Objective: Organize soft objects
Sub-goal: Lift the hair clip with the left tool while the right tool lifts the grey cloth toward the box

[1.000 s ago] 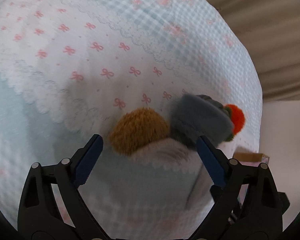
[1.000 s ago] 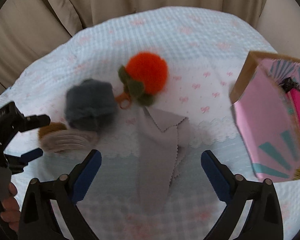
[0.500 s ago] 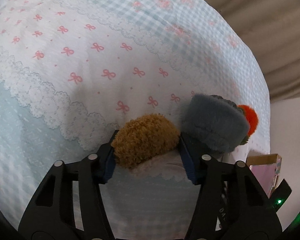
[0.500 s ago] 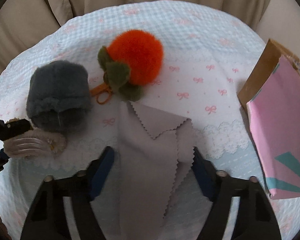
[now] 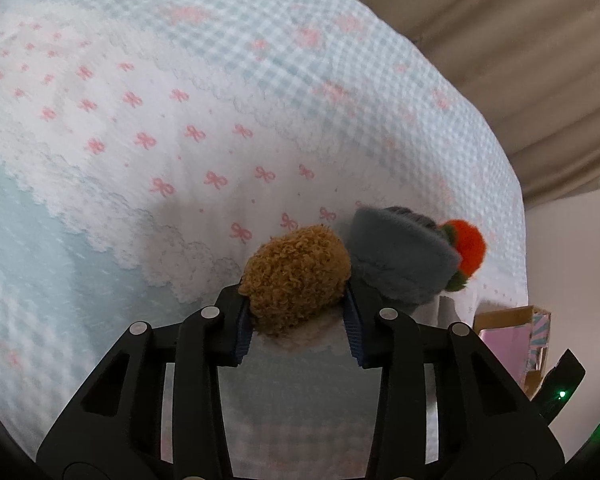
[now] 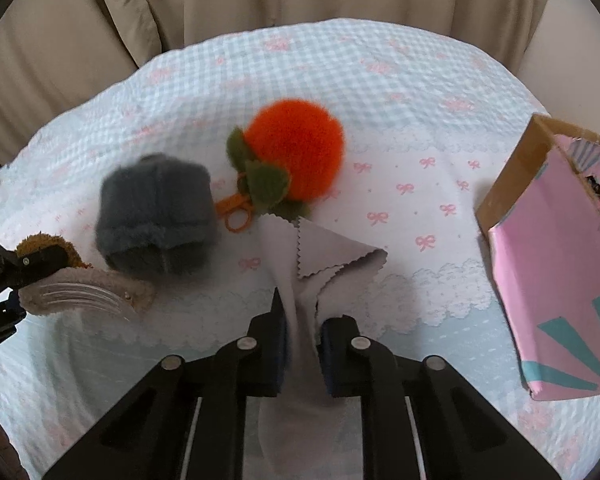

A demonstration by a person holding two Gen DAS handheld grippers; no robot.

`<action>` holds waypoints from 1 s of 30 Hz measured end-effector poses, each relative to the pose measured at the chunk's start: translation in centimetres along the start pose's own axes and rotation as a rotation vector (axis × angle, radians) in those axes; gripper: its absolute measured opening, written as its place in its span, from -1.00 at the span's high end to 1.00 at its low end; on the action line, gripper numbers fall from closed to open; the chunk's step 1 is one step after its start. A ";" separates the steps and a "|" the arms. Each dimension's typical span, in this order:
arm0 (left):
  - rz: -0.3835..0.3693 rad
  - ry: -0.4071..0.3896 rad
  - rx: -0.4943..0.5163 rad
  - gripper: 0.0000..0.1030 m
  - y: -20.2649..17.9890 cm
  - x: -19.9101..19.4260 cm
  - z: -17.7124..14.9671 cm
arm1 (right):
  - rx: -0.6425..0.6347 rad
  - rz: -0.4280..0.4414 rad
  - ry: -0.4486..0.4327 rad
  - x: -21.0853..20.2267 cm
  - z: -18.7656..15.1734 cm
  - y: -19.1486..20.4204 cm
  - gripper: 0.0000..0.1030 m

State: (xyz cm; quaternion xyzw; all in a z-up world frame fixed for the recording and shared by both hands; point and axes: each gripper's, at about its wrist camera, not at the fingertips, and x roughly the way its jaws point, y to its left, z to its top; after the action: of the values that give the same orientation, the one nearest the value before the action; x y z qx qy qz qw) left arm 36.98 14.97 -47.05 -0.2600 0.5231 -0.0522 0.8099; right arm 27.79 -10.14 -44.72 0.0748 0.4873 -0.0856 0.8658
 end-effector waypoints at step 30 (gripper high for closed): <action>-0.185 -0.130 0.163 0.33 -22.5 -23.3 -7.0 | 0.090 0.090 -0.174 -29.4 6.4 -13.8 0.75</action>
State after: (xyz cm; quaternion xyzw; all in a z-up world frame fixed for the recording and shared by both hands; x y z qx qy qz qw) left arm 24.64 1.37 -19.45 -0.2434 0.4373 -0.1517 0.8523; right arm 15.06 -22.68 -16.89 0.1274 0.4020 -0.0747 0.9037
